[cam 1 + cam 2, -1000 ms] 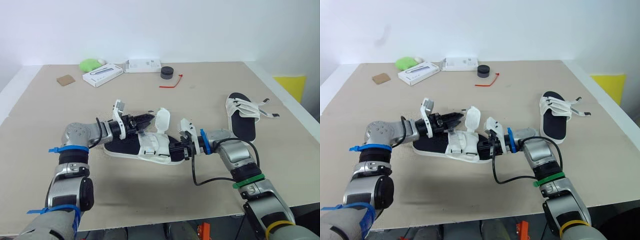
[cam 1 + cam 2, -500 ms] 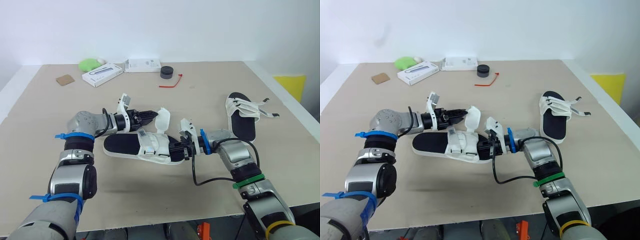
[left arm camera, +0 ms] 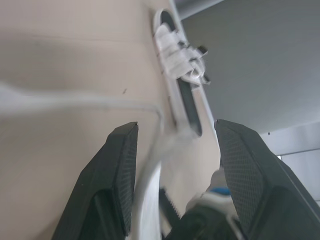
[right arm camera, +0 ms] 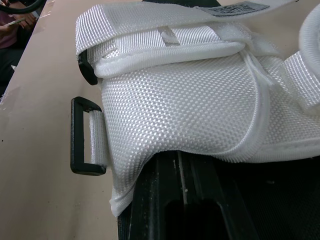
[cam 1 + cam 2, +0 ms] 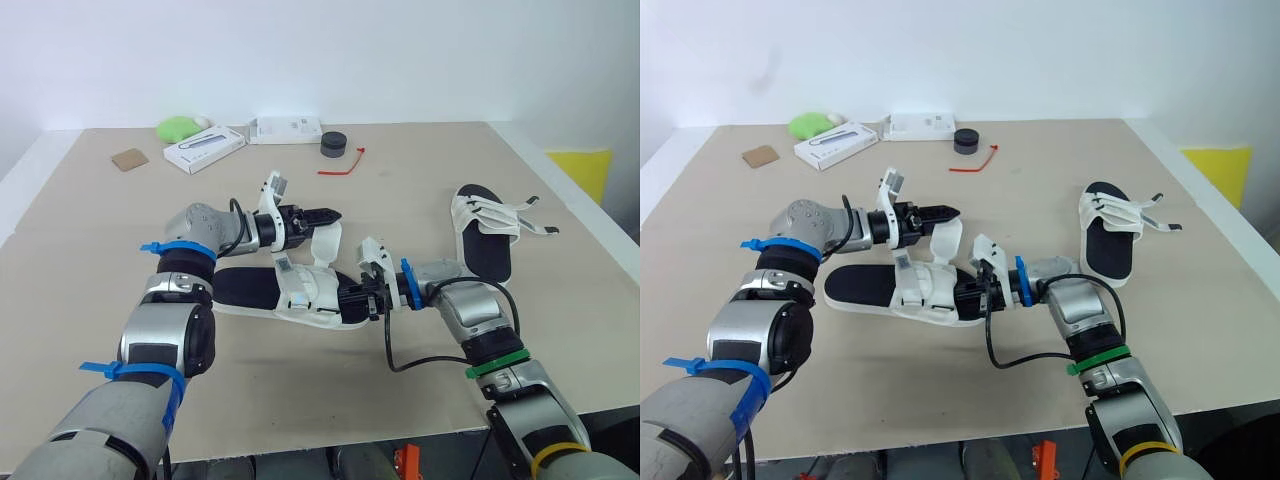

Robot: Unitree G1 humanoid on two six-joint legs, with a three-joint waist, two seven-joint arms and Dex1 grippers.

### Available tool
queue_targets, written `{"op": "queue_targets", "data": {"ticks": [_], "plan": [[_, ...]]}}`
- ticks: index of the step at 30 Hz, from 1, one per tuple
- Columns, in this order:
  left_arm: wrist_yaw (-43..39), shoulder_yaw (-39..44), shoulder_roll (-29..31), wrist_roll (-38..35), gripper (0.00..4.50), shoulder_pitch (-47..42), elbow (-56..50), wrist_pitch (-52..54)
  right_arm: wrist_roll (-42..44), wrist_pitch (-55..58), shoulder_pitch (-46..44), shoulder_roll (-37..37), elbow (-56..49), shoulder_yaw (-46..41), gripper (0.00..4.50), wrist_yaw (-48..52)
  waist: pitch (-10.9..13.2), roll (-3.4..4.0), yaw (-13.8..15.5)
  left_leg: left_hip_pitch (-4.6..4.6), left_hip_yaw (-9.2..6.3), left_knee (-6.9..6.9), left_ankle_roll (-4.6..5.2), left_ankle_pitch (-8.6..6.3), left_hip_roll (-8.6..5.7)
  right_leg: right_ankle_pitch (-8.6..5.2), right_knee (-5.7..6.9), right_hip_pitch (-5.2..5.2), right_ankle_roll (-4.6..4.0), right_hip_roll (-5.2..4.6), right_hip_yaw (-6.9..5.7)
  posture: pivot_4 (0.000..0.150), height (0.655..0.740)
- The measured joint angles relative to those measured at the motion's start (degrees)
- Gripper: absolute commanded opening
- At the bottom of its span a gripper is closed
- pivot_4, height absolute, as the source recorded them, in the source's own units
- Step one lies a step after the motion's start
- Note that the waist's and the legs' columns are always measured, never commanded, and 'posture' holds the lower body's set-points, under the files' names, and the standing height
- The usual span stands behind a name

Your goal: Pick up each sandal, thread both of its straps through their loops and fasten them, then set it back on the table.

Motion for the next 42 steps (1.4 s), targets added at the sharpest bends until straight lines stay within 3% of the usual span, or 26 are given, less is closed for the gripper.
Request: {"op": "queue_targets", "data": {"ticks": [6,7,9,11,15,26,29,30,31,33,34,38,42], "plan": [[0.02,1.72,-1.22,1.87,2.51,-1.6,6.14,-5.03,0.05,0.02,0.2,0.0,-0.35,-0.06,0.0,-0.22,0.01,-0.02,-0.03,-0.01,0.0,0.0,0.0,0.0,0.0,0.02,0.0,-0.02,0.04,0.0,0.0,0.15,0.74],[0.12,1.82,-1.37,2.87,2.16,-2.52,7.59,-6.87,0.05,0.05,0.2,-0.02,-0.36,-0.07,0.0,-0.22,0.02,-0.03,-0.03,-0.02,0.0,0.0,0.0,0.0,0.0,0.02,-0.01,-0.01,0.06,0.0,0.0,0.15,0.74],[0.17,1.93,-1.74,3.63,1.95,-2.98,8.17,-8.29,0.05,0.05,0.2,-0.02,-0.37,-0.07,0.0,-0.22,0.02,-0.03,-0.03,-0.01,0.0,0.0,0.0,0.0,0.0,0.03,-0.01,-0.01,0.06,0.0,0.0,0.15,0.74],[0.1,1.86,-2.58,5.17,0.94,-3.43,9.36,-10.25,0.05,0.14,0.21,-0.02,-0.45,-0.08,0.0,-0.26,0.02,-0.03,-0.03,-0.01,0.0,0.0,0.0,0.0,0.0,0.03,-0.01,-0.01,0.07,0.0,0.0,0.15,0.74],[-0.02,2.01,-2.68,6.64,0.06,-3.5,10.2,-11.57,0.06,0.34,0.4,-0.05,-0.88,-0.12,0.0,-0.31,0.03,-0.03,-0.04,-0.03,0.0,-0.03,0.0,0.0,0.0,0.03,-0.01,-0.03,0.09,0.0,0.0,0.15,0.74],[-1.11,3.2,-2.49,8.51,0.06,-3.64,10.46,-13.89,0.06,0.61,0.68,-0.06,-1.36,-0.49,0.0,-0.44,0.09,-0.03,-0.04,-0.09,-0.01,-0.03,-0.01,0.0,-0.01,0.02,-0.01,-0.05,0.13,0.0,0.0,0.15,0.74],[-3.94,1.4,-3.06,8.55,0.06,-0.36,1.01,-13.88,0.08,0.66,0.66,-0.04,-1.56,-0.82,0.0,-1.2,0.23,0.07,-0.04,-0.13,0.0,-0.06,-0.09,0.05,-0.01,0.04,-0.01,-0.08,0.16,0.0,0.03,0.15,0.74],[-5.2,-0.22,-3.42,8.46,0.06,2.88,-6.49,-13.89,0.08,0.66,0.64,-0.09,-1.88,-0.97,0.0,-1.72,0.36,0.19,-0.02,-0.21,-0.01,-0.07,-0.13,0.07,-0.01,0.05,0.0,-0.11,0.18,0.0,0.06,0.15,0.74],[-7.94,-4.71,-3.25,8.12,0.06,10.75,-22.91,-14.42,0.18,0.7,0.86,-0.22,-2.64,-0.99,0.0,-1.64,0.46,0.36,-0.05,-0.29,0.0,-0.12,-0.16,0.08,-0.01,0.04,-0.02,-0.19,0.24,0.02,0.17,0.15,0.74],[-10.33,-8.28,-1.79,8.66,0.06,15.53,-31.84,-16.41,0.18,0.81,0.86,-0.21,-2.82,-0.59,0.0,-1.62,0.49,0.4,-0.1,-0.3,0.03,-0.14,-0.26,0.06,0.0,0.03,-0.04,-0.27,0.25,0.06,0.25,0.15,0.74],[-14.97,-13.88,1.2,9.58,0.06,23.28,-44.64,-20.6,0.41,0.83,1.18,-0.25,-3.24,-0.9,0.0,-1.52,0.5,0.51,-0.2,-0.28,0.06,-0.19,-0.33,0.01,0.01,-0.02,-0.04,-0.19,0.24,0.07,0.32,0.15,0.74],[-24.52,-22.73,9.64,15.1,0.06,36.2,-59.35,-34.4,0.51,1.05,1.43,-0.48,-3.76,-0.8,0.0,-1.48,0.47,0.57,0.15,-0.18,0.05,-0.18,-0.42,-0.05,0.01,-0.15,-0.01,-0.12,0.21,0.08,0.32,0.15,0.74],[-31.02,-25.84,13.64,22.85,0.06,39.87,-58.6,-54.69,0.56,1.18,1.7,-0.46,-3.89,-0.59,0.0,-1.49,0.47,0.54,0.71,-0.25,0.06,0.05,-0.4,-0.04,-0.01,-0.27,-0.11,-0.08,-0.02,0.05,0.33,0.15,0.74]]}}
